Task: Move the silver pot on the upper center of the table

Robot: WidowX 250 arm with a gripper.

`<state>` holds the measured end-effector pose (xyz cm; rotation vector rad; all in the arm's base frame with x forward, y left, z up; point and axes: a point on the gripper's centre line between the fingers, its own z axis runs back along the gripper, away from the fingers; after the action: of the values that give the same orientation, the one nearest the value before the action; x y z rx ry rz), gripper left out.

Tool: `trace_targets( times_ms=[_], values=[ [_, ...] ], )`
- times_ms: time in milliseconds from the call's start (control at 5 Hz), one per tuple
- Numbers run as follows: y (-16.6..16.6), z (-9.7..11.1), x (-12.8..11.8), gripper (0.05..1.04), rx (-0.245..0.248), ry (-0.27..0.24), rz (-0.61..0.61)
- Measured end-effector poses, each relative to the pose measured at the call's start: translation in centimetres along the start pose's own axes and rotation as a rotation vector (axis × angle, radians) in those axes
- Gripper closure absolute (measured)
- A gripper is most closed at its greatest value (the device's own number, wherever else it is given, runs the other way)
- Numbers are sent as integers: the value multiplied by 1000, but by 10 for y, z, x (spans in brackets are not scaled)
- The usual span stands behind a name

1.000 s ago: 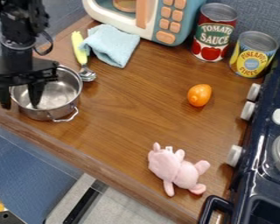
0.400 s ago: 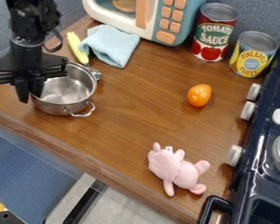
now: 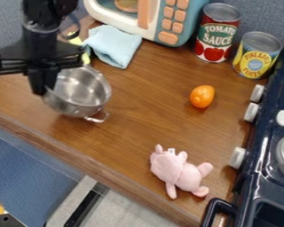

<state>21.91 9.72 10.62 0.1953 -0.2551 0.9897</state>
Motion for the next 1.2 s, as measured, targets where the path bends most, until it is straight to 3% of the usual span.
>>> trace_targets(
  times_ms=[200, 400, 800, 1200],
  values=[
    [-27, 8, 2, 1014, -88, 35, 8],
    [-56, 6, 6, 1014, -128, 48, -10],
    [-101, -16, 21, 1014, -226, 79, 32],
    [-140, -37, 21, 1014, -249, 79, 27]
  ],
)
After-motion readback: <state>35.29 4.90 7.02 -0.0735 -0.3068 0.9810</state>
